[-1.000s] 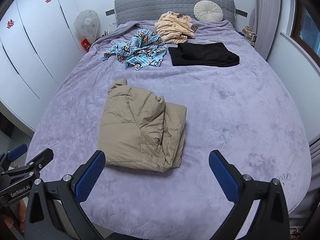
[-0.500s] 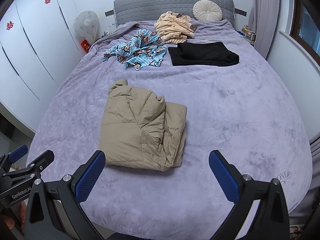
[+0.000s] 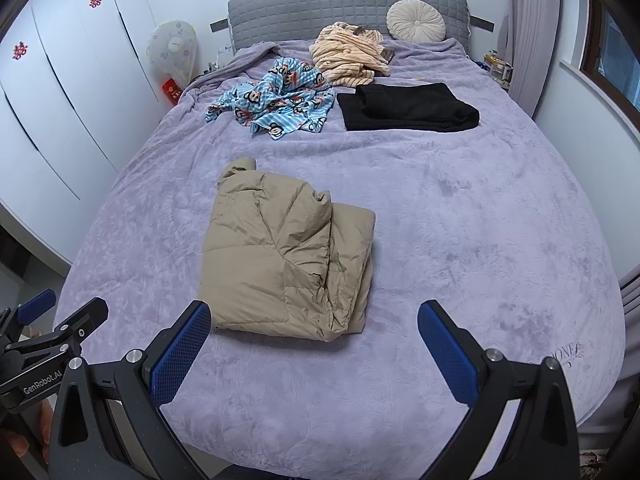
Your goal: Fold large clothes
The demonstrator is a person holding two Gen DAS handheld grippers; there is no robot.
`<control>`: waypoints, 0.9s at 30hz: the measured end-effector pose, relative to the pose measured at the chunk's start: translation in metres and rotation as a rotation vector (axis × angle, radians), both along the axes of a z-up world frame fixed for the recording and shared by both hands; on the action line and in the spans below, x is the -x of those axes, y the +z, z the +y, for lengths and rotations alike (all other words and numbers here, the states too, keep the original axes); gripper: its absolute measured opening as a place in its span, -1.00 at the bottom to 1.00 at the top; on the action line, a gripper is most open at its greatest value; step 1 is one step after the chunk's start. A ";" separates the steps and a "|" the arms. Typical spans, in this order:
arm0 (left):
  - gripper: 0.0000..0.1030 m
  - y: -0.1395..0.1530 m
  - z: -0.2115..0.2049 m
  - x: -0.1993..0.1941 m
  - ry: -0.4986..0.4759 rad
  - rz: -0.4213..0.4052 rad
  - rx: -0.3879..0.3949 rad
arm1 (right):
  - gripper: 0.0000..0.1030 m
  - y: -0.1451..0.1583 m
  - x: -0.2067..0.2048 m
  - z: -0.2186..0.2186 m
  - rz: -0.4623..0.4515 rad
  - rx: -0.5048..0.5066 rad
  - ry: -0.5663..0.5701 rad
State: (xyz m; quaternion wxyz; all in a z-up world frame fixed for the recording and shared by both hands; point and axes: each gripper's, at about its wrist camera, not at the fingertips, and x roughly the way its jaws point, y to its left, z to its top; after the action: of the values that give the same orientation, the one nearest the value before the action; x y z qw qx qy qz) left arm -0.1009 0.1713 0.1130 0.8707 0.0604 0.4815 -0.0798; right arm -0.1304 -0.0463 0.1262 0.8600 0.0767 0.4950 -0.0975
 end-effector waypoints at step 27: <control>1.00 0.001 0.004 0.001 0.003 0.000 -0.004 | 1.00 0.002 0.005 0.004 0.005 -0.005 -0.001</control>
State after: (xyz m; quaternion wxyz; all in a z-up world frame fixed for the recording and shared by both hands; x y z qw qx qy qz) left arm -0.1021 0.1755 0.1138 0.8707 0.0614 0.4818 -0.0775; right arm -0.1352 -0.0420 0.1277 0.8586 0.0790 0.4972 -0.0969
